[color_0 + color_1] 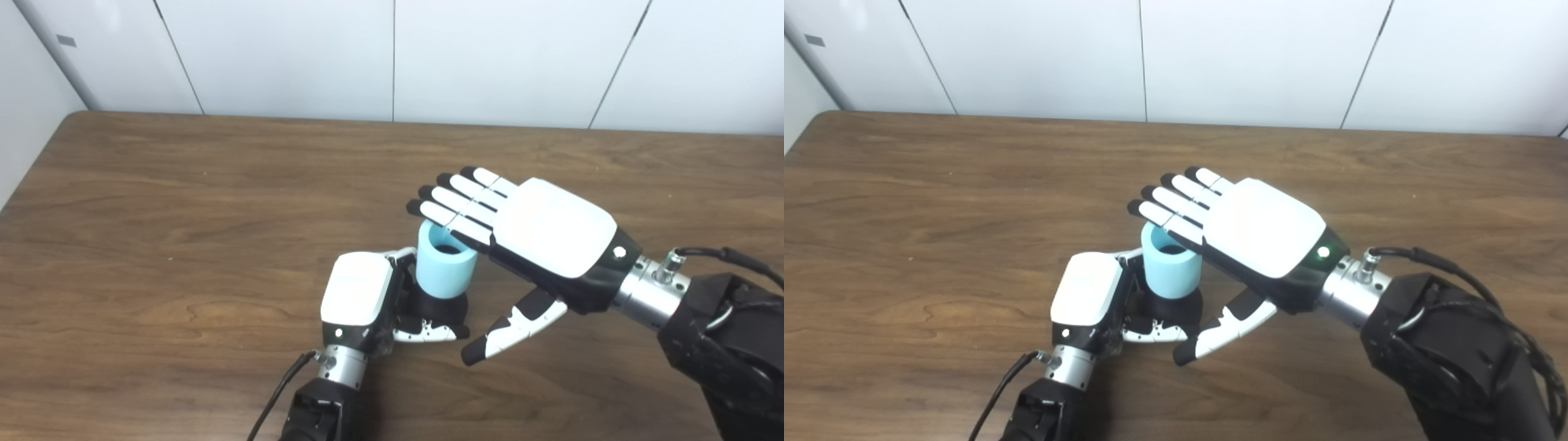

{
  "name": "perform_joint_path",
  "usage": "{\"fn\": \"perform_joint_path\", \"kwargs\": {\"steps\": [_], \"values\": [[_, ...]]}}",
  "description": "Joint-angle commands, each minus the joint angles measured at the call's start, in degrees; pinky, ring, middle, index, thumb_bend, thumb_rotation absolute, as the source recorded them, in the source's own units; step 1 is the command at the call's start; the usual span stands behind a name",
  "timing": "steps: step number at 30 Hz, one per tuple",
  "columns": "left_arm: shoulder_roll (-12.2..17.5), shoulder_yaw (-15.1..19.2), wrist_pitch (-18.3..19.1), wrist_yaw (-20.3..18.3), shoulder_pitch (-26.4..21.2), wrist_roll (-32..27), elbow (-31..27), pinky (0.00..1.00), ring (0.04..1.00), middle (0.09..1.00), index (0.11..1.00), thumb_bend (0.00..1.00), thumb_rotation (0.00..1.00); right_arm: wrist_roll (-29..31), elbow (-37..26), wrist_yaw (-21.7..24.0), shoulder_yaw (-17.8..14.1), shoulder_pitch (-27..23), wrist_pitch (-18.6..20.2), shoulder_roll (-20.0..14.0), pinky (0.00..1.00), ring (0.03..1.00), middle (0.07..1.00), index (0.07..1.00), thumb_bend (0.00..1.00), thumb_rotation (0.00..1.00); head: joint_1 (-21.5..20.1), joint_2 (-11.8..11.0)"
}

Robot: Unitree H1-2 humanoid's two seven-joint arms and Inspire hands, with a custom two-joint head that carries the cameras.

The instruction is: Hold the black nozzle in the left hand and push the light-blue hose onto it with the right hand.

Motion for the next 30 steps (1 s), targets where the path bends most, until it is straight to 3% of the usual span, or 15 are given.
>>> {"fn": "perform_joint_path", "kwargs": {"steps": [1,10,11,13,19,22,30], "values": [[0.41,-0.51,1.48,-3.27,1.44,1.01,1.95,0.33,0.389,0.393,0.500,0.52,0.00,-0.37,-0.50,-2.26,-0.92,-0.15,-1.16,0.15,1.00,1.000,1.000,1.000,0.70,0.97,-0.04,0.13],[0.40,-0.56,1.16,-2.86,1.49,1.19,2.36,0.32,0.379,0.390,0.498,0.52,0.00,-0.14,-0.75,-2.22,-1.39,1.11,-1.46,0.14,1.00,1.000,1.000,1.000,0.69,1.00,-0.15,0.17],[0.37,-0.56,1.20,-2.93,1.49,1.20,2.33,0.32,0.379,0.431,0.491,0.52,0.00,-0.09,-0.82,-2.08,-1.44,1.09,-1.40,0.11,1.00,1.000,1.000,1.000,0.69,1.00,-0.15,0.17],[0.32,-0.58,1.30,-3.13,1.49,1.25,2.22,0.32,0.385,0.400,0.496,0.52,0.00,-0.01,-0.91,-1.84,-1.53,1.00,-1.33,0.04,1.00,1.000,1.000,1.000,0.69,1.00,0.09,0.31],[0.52,-0.61,1.49,-3.76,1.52,1.72,1.87,0.32,0.381,0.471,0.485,0.53,0.00,1.00,-1.24,-0.78,-1.85,1.37,-1.05,-0.94,1.00,1.000,1.000,1.000,0.68,0.99,-0.32,0.50],[0.34,-0.58,1.57,-3.76,1.63,1.79,1.84,0.32,0.391,0.401,0.496,0.52,0.00,1.24,-1.48,-0.41,-1.83,1.83,-1.23,-1.35,1.00,1.000,1.000,1.000,0.68,0.98,-0.58,0.68],[0.24,-1.02,1.35,-4.04,1.93,1.86,1.75,0.34,0.415,0.411,0.493,0.52,0.00,-2.20,1.00,-2.21,0.11,5.72,-5.10,-0.87,1.00,1.000,1.000,1.000,0.70,0.98,-0.70,0.89]]}}
